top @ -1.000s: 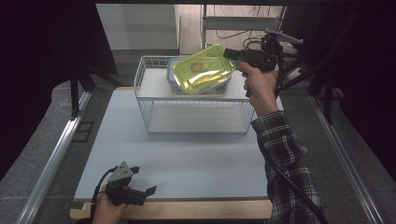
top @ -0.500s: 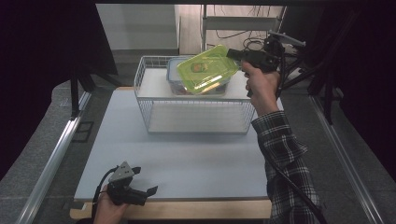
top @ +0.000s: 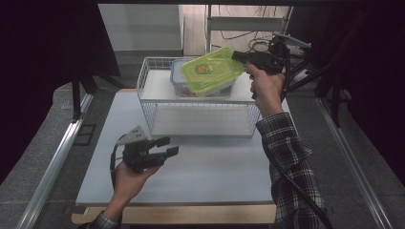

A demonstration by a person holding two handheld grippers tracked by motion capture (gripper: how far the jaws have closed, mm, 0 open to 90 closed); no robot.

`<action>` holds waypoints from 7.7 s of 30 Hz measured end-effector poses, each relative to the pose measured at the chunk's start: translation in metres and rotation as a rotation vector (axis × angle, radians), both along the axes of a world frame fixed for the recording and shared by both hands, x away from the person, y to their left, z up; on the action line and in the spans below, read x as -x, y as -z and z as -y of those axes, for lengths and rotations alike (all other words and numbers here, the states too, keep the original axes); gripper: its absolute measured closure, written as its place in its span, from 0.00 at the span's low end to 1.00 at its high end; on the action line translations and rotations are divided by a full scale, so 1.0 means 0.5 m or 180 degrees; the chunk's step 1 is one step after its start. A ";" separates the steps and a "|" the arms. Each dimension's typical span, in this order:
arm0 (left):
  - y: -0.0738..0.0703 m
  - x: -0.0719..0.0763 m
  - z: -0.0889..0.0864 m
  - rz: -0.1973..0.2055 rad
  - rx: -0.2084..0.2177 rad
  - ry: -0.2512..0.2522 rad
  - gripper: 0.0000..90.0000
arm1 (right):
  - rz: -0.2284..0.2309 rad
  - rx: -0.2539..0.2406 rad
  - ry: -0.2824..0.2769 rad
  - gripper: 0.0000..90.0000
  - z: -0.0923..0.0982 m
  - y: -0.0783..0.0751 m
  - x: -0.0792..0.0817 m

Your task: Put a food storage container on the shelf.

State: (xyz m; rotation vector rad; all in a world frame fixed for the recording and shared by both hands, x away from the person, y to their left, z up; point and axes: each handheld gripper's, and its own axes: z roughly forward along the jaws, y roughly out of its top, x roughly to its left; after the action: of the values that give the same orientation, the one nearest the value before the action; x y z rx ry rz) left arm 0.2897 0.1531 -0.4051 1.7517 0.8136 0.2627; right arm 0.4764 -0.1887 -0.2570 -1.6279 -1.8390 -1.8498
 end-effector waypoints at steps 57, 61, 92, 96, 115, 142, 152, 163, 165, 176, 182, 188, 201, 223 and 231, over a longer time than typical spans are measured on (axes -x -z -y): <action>-0.197 -0.245 0.033 0.0113 -0.0390 -0.0638 0.80 | 0.0125 0.0409 0.0217 0.82 -0.034 0.017 -0.045; -0.196 -0.244 0.029 0.0115 -0.0359 -0.0633 0.80 | 0.0132 0.0415 0.0189 0.79 -0.035 0.019 -0.044; -0.132 -0.149 -0.003 0.0175 -0.0449 -0.0420 0.32 | 0.0518 0.0659 -0.0306 0.36 -0.015 0.058 0.055; -0.117 -0.138 -0.005 0.0153 -0.0452 -0.0371 0.29 | 0.0599 0.0760 -0.0335 0.33 -0.010 0.070 0.068; -0.039 -0.102 -0.002 0.0032 -0.0466 -0.0156 0.16 | 0.0792 0.1160 -0.0532 0.21 -0.011 0.136 0.123; 0.030 -0.029 0.005 0.0000 -0.0500 0.0023 0.07 | 0.0999 0.1482 -0.0764 0.10 -0.009 0.218 0.215; 0.062 -0.004 0.007 0.0035 -0.0636 0.0014 0.06 | 0.1081 0.1627 -0.0833 0.08 -0.005 0.249 0.250; 0.088 0.016 0.012 0.0056 -0.0690 0.0036 0.05 | 0.1106 0.1744 -0.0864 0.05 -0.001 0.289 0.280; 0.094 0.020 0.014 0.0063 -0.0718 0.0041 0.05 | 0.1110 0.1755 -0.0856 0.05 0.000 0.294 0.284; 0.114 0.033 0.016 0.0054 -0.0733 0.0049 0.05 | 0.1101 0.1828 -0.0850 0.01 0.007 0.324 0.308; 0.128 0.045 0.009 0.0019 -0.0774 0.0059 0.03 | 0.1135 0.1944 -0.0780 0.00 0.017 0.338 0.325; 0.131 0.061 -0.006 0.0008 -0.0771 0.0006 0.03 | 0.1193 0.2016 -0.0763 0.00 0.025 0.343 0.341; 0.145 0.096 -0.043 -0.0014 -0.0716 -0.0117 0.03 | 0.1139 0.2099 -0.0777 0.00 0.044 0.362 0.371; 0.189 0.125 -0.084 -0.0126 -0.0784 -0.0253 0.02 | 0.1077 0.2168 -0.0539 0.00 0.110 0.421 0.429; 0.210 0.139 -0.089 -0.0170 -0.0924 -0.0295 0.02 | 0.1046 0.2244 -0.0480 0.00 0.124 0.444 0.445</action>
State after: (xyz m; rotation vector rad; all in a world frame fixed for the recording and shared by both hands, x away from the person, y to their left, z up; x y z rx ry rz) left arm 0.2204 0.1975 -0.5100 2.0006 0.9328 0.4142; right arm 0.2540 -0.2505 -0.4788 -1.3027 -2.9070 -1.5646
